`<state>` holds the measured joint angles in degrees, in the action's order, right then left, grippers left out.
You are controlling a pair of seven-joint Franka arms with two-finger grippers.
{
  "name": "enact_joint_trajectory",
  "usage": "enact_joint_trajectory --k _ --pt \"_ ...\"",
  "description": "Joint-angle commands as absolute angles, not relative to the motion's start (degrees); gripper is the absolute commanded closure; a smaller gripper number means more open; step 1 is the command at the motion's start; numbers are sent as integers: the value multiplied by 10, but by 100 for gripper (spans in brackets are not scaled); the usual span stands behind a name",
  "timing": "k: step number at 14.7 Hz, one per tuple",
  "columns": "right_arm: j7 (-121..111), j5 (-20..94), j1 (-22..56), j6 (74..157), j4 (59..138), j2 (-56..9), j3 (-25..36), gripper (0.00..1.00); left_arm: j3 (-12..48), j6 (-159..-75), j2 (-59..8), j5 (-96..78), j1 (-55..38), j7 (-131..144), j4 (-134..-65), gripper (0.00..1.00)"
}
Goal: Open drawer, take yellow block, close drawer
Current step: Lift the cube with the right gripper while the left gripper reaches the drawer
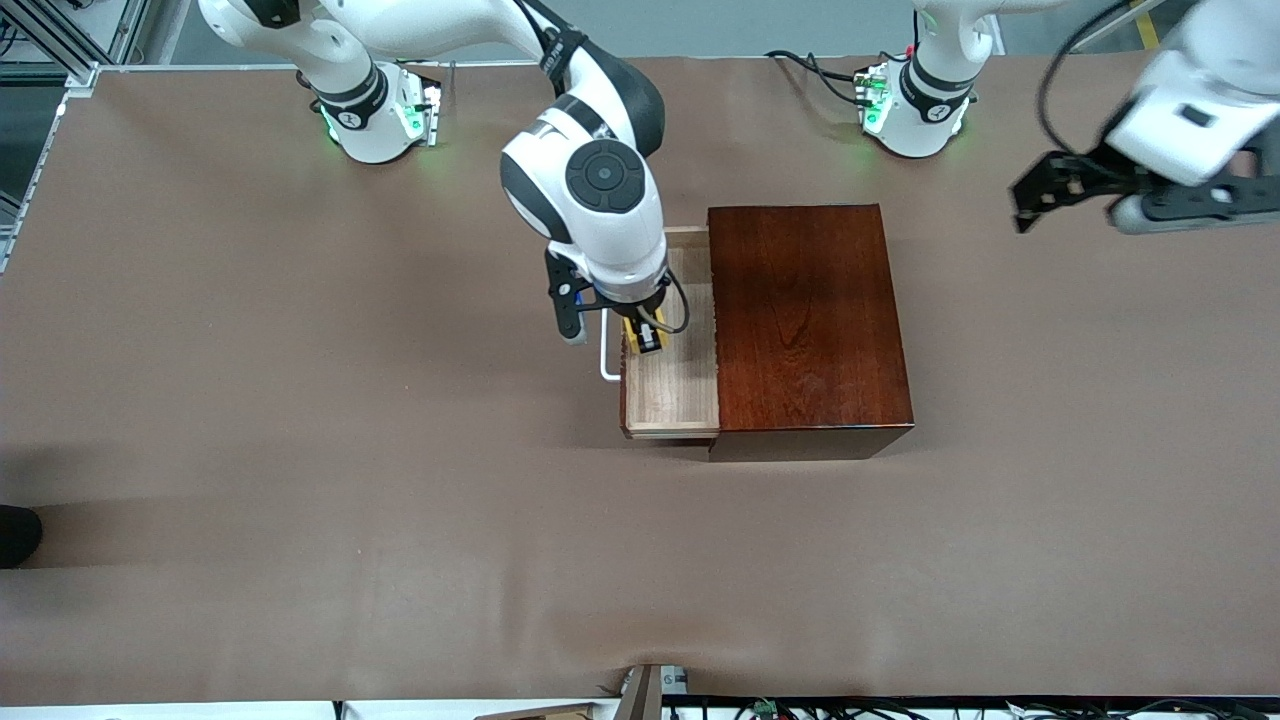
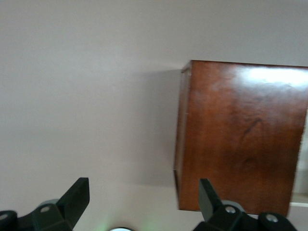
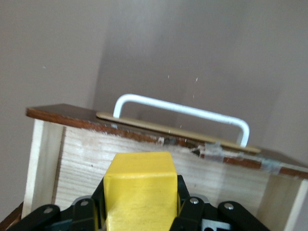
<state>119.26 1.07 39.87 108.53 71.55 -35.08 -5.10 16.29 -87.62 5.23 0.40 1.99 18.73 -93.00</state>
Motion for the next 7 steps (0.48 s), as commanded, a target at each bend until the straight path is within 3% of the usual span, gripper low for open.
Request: enact_joint_trajectory --k 1,7 --pt "1129 4 381 1063 714 -331 -55 100 234 -875 14 3 21 280 -905 0" --pt "949 -1 310 1000 730 -330 -53 100 305 -923 -53 10 -17 477 -891 0"
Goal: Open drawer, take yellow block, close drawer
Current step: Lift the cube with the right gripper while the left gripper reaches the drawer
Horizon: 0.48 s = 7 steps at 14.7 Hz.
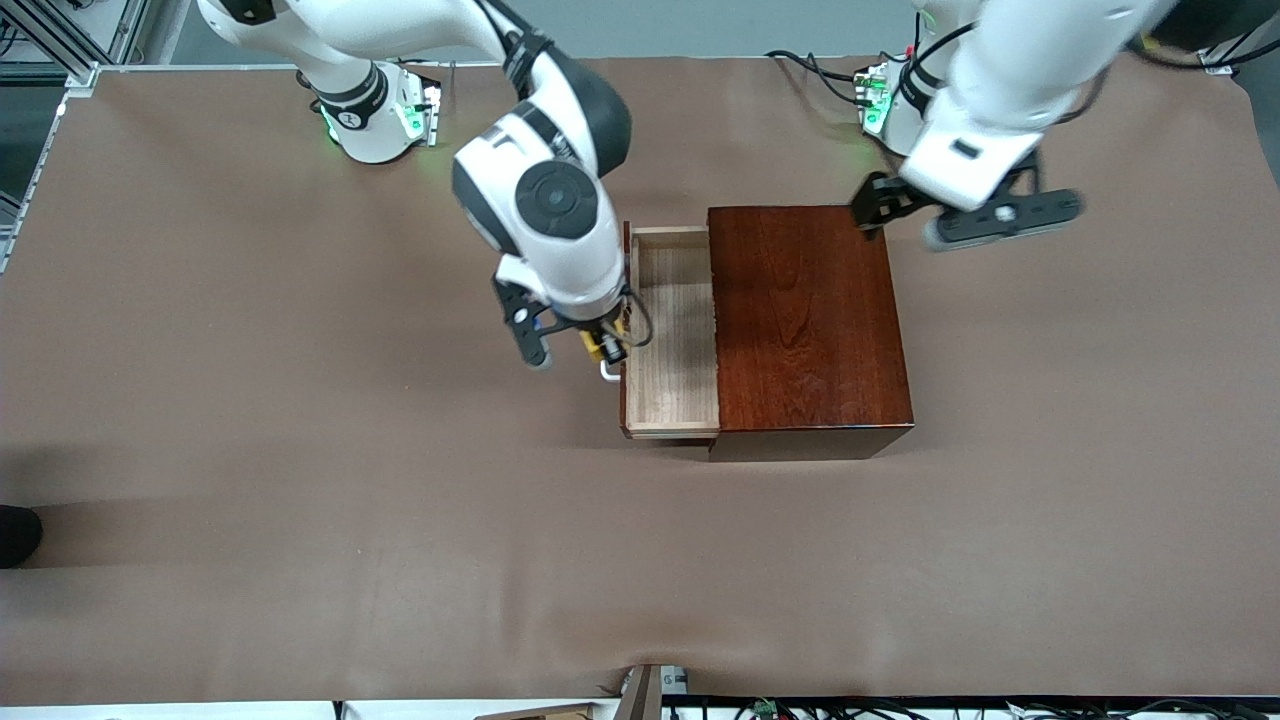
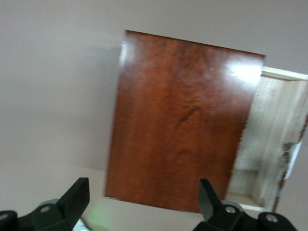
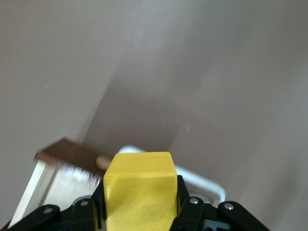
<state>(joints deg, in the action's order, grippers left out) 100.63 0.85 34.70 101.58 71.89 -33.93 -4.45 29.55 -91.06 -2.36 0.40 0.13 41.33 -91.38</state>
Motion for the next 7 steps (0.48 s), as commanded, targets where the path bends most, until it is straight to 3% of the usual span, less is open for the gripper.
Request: enact_joint_trajectory --k 1,4,7 --pt "914 -1 295 996 731 -330 -53 100 305 -935 -67 10 -31 515 -890 0" --pt "772 0 232 979 771 -302 -54 100 305 -977 -124 33 -86 604 -865 0" --pt "633 2 168 982 814 -270 -54 100 302 -1004 -215 69 -156 739 -791 0"
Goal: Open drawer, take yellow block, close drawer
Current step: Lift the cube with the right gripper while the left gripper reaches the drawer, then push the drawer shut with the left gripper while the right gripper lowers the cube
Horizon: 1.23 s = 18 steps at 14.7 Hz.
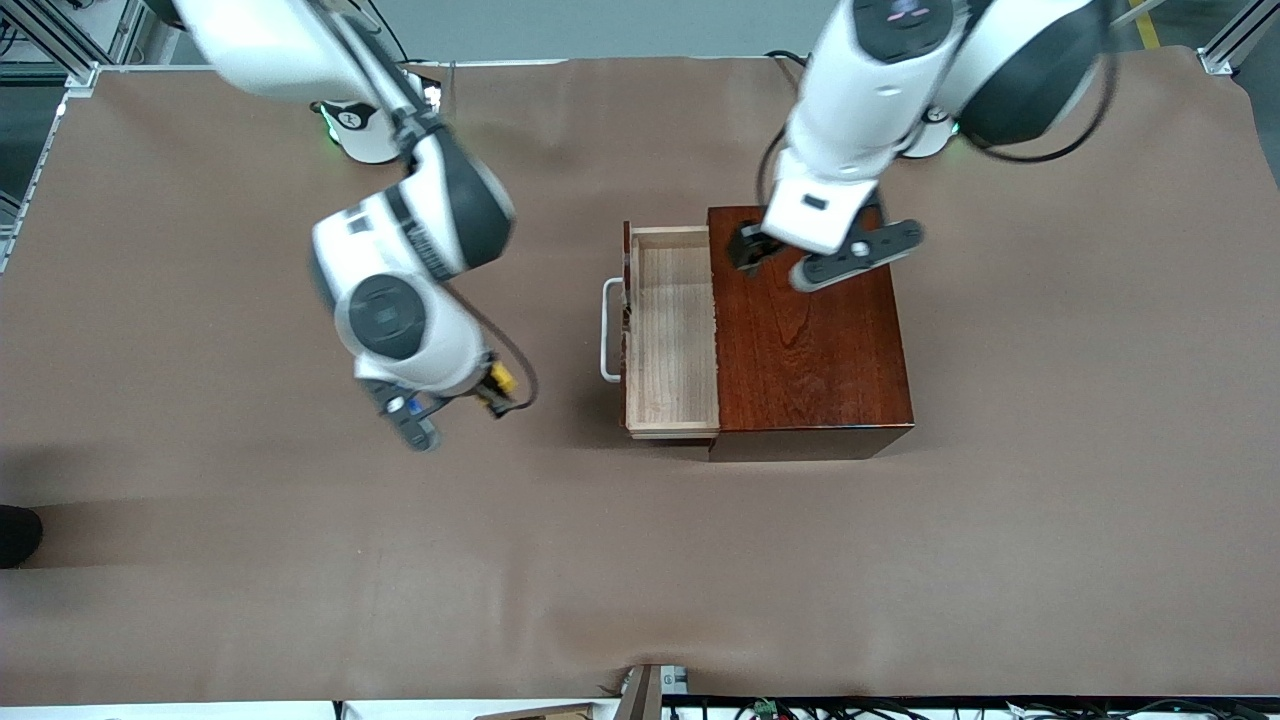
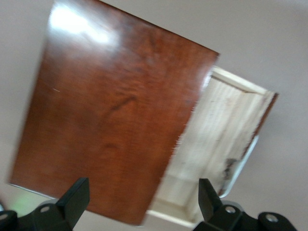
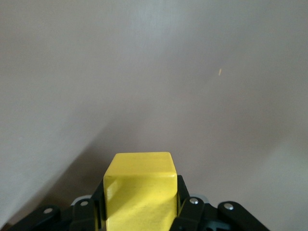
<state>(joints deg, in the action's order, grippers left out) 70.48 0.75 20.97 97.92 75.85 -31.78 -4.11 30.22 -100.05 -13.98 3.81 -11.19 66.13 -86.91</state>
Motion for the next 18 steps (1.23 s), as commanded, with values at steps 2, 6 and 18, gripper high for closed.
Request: enact_joint_trajectory --k 2,6,18 --pt "572 1 143 983 836 -264 -54 100 299 -1033 -265 98 -199 809 -760 0" --pt "456 0 93 1003 886 -244 -54 100 274 -1152 -341 146 -280 941 -733 0" --pt "95 0 -68 1180 1085 -202 -54 100 22 -1300 -474 146 -545 1167 -684 0"
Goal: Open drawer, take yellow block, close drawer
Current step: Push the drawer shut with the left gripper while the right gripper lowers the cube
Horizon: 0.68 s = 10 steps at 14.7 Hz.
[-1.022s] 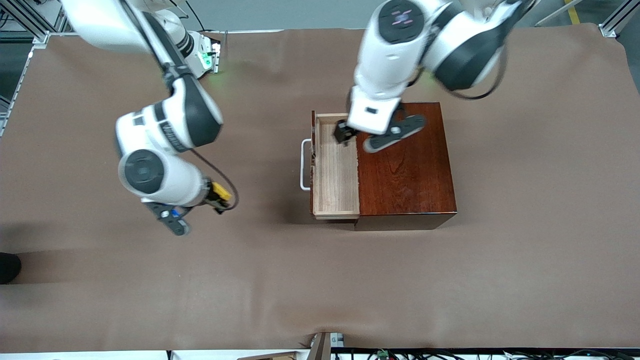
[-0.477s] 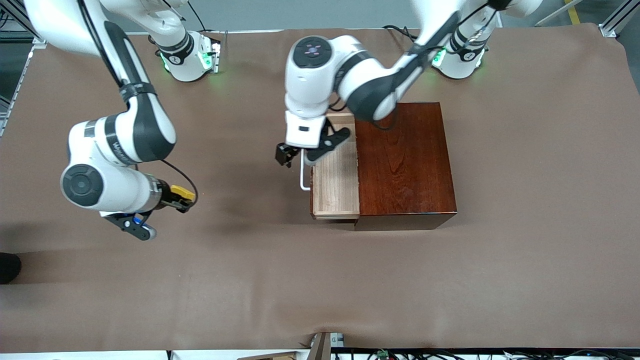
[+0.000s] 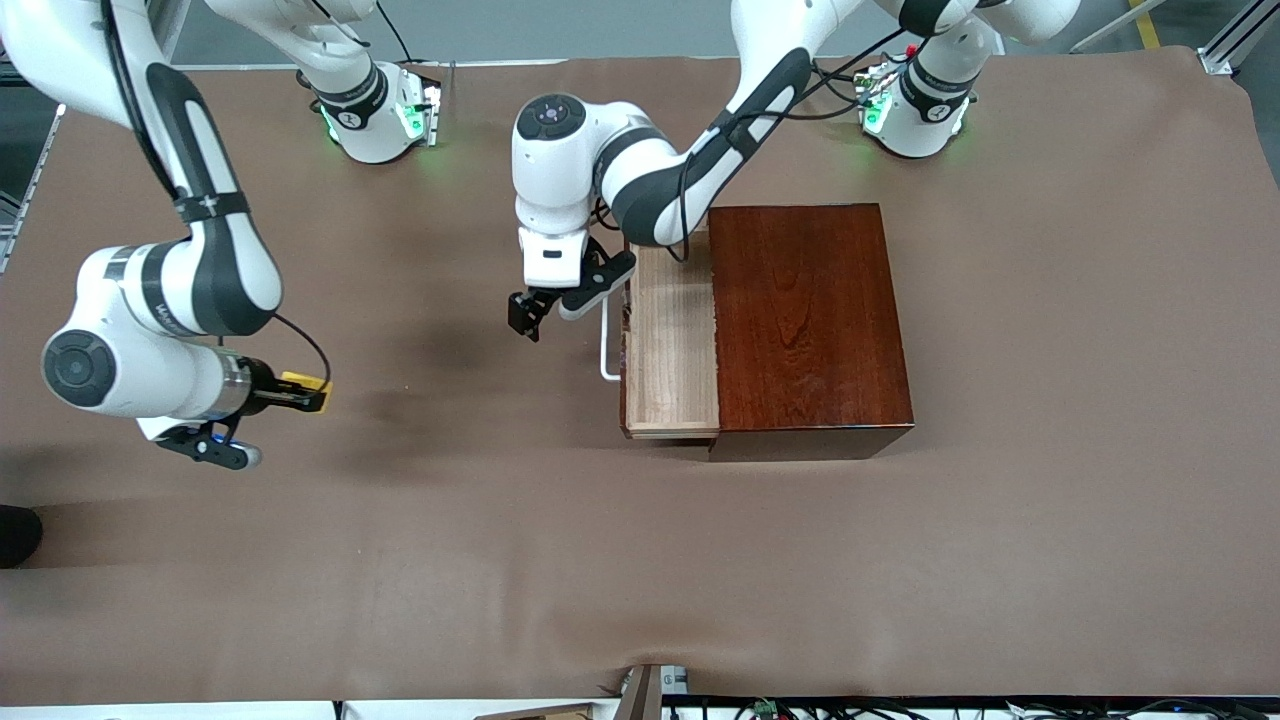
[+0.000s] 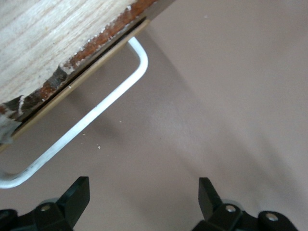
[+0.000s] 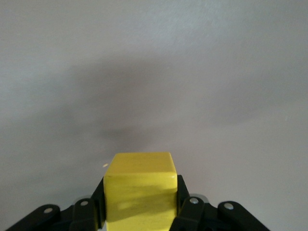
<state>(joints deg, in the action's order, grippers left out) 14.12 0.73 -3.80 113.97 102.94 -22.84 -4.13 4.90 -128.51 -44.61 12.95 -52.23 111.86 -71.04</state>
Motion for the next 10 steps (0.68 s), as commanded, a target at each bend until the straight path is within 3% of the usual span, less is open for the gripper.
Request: enact_joint_trajectory --k 1,5,10 --pt "81 0 -74 1203 1103 -201 -54 100 5 -1301 -482 146 -561 1180 -685 0" --pt "-6 0 -117 1329 1184 -202 -54 100 -11 -1286 -488 143 -571 1222 -686 0" --pt "-20 -1 -135 1424 1240 -210 -53 100 -11 -1217 -480 129 -567 1245 -687 0"
